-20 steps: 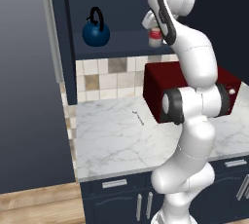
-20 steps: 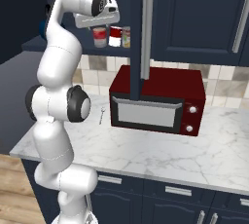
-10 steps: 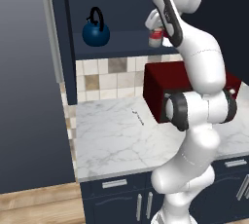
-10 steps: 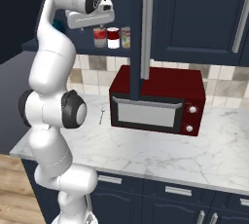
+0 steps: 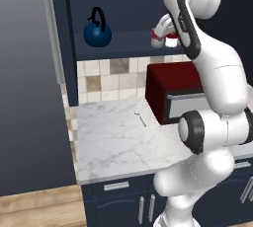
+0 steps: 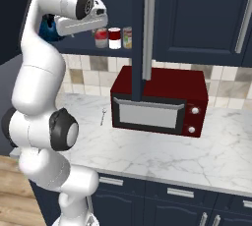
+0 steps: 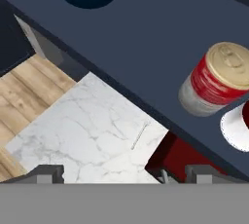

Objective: Pick the cans from the counter and place them in their designated side in the cabinet.

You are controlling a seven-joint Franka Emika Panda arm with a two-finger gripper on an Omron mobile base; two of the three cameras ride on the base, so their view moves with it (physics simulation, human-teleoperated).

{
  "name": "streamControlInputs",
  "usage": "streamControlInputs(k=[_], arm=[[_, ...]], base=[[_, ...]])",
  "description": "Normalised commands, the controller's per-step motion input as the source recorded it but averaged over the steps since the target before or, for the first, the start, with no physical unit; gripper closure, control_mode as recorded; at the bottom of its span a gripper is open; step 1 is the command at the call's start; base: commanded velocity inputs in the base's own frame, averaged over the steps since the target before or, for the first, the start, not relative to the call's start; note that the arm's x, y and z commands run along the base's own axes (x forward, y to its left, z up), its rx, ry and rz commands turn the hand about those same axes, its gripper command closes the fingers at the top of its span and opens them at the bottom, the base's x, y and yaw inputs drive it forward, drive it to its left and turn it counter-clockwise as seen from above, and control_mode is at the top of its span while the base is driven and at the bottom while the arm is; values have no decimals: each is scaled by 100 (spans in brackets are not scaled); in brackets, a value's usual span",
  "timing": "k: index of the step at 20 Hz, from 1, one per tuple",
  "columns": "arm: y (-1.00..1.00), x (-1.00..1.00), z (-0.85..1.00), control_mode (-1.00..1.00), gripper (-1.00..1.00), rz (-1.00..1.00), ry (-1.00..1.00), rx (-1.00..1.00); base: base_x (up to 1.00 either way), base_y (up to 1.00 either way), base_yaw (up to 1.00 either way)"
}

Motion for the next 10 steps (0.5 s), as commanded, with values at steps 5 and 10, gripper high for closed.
streamControlInputs(k=[5,10], arm=[[2,-86,-32,-100,-100,7,-11,0],[1,-88,-31,-100,-100,6,-11,0]], base=[[0,0,0],[0,0,0]])
